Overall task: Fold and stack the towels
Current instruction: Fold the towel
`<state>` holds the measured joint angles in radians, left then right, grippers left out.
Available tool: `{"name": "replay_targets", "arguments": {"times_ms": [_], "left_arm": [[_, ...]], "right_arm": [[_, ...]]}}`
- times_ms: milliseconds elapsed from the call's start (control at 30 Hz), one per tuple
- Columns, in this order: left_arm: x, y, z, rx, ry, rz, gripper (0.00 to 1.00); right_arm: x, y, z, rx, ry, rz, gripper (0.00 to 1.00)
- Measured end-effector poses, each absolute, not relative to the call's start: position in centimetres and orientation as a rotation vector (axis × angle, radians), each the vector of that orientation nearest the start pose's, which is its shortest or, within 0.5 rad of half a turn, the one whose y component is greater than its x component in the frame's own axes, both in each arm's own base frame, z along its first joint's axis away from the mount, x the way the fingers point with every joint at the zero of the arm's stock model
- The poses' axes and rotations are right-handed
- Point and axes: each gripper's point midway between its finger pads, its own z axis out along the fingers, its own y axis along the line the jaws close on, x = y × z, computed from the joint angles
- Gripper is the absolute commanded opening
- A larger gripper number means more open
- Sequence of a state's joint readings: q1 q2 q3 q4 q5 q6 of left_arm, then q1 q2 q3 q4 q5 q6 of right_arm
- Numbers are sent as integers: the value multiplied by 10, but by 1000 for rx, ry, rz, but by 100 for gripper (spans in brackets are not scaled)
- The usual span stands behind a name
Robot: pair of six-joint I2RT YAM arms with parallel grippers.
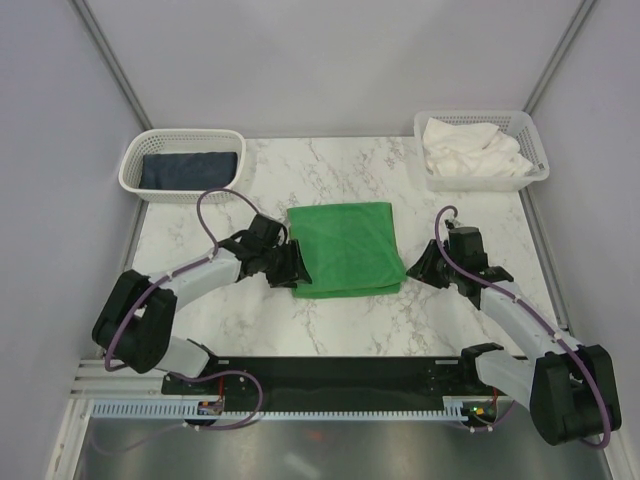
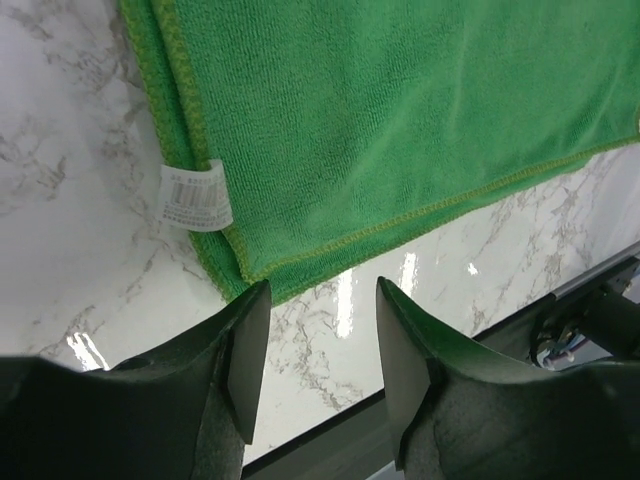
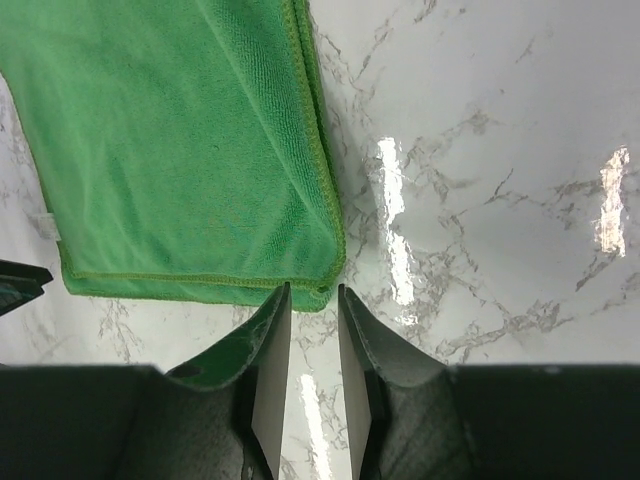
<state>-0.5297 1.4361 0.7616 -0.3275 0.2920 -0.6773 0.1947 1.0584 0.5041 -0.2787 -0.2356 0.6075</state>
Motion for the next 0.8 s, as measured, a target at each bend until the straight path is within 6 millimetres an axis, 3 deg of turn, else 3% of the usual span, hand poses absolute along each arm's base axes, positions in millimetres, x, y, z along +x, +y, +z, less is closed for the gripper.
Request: {"name": "replay_targets", "arguments": {"times_ms": [167,333,633,800], "left_arm": [[235,-216,37,-141,2750,-710,50],[233,-211,25,-171,2775,-649,49],[234,-209,23,-192,2767,-625,45],[235,-210,22,-201,2764,-629,41]], "right_arm": [[249,113,64,414,2442,637,39],[245,111,53,436,2454,622,37],[239,112,40,499,2469,641,29],[233,114,33,605,2432,694,32]]}}
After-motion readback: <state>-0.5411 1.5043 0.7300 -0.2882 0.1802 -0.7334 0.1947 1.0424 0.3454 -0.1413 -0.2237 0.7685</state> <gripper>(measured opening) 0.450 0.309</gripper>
